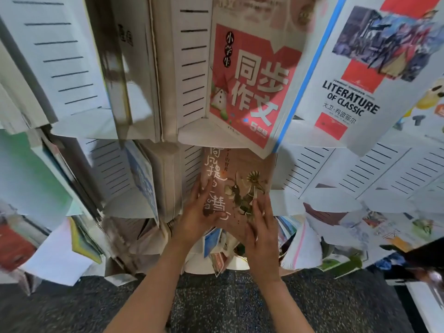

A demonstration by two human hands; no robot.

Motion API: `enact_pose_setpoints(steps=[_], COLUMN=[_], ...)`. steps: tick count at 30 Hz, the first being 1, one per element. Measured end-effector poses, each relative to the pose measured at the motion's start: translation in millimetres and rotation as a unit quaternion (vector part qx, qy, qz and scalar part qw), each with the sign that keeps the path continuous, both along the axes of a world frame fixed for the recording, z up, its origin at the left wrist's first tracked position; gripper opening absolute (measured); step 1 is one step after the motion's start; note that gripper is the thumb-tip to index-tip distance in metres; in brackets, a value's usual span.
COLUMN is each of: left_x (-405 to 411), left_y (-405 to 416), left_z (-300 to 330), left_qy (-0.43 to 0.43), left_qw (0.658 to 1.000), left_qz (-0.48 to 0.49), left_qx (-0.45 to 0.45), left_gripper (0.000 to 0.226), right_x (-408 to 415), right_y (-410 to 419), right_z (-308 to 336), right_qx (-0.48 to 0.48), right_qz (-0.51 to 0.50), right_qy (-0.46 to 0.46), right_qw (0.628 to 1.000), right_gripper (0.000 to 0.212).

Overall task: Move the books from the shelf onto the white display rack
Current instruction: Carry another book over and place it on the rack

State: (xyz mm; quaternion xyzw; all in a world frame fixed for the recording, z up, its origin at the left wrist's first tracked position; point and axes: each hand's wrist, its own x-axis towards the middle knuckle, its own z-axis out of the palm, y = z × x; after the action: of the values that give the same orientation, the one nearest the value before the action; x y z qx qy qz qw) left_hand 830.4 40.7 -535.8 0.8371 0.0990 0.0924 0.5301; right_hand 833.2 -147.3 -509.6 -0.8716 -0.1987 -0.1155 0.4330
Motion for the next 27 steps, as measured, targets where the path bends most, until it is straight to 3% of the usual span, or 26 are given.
enact_pose_setpoints(steps=[7, 10, 13, 18, 22, 27], left_x=[0, -3, -2, 8, 17, 7], left_y=[-4, -12, -13, -4, -7, -33], left_z=[0, 1, -2, -2, 8, 6], left_qy=[0.016, 0.022, 0.028, 0.023, 0.033, 0.039], left_qw=[0.998, 0.997, 0.997, 0.996, 0.998, 0.991], left_qz=[0.038, 0.061, 0.049, 0.040, 0.032, 0.124], left_qx=[0.047, -0.032, -0.052, -0.076, -0.037, 0.034], left_gripper=[0.108, 0.099, 0.095, 0.097, 0.092, 0.074], right_x=[2, 1, -2, 0, 12, 13], right_y=[-3, -1, -2, -1, -2, 0], right_z=[0, 1, 2, -5, -17, -27], right_qx=[-0.011, -0.008, -0.013, -0.028, -0.047, -0.066], right_qz=[0.011, 0.009, 0.012, 0.014, -0.004, -0.017], right_qy=[0.019, 0.024, 0.006, -0.035, -0.031, -0.045], right_qw=[1.000, 1.000, 1.000, 0.999, 0.998, 0.997], right_gripper=[0.069, 0.073, 0.082, 0.068, 0.073, 0.087])
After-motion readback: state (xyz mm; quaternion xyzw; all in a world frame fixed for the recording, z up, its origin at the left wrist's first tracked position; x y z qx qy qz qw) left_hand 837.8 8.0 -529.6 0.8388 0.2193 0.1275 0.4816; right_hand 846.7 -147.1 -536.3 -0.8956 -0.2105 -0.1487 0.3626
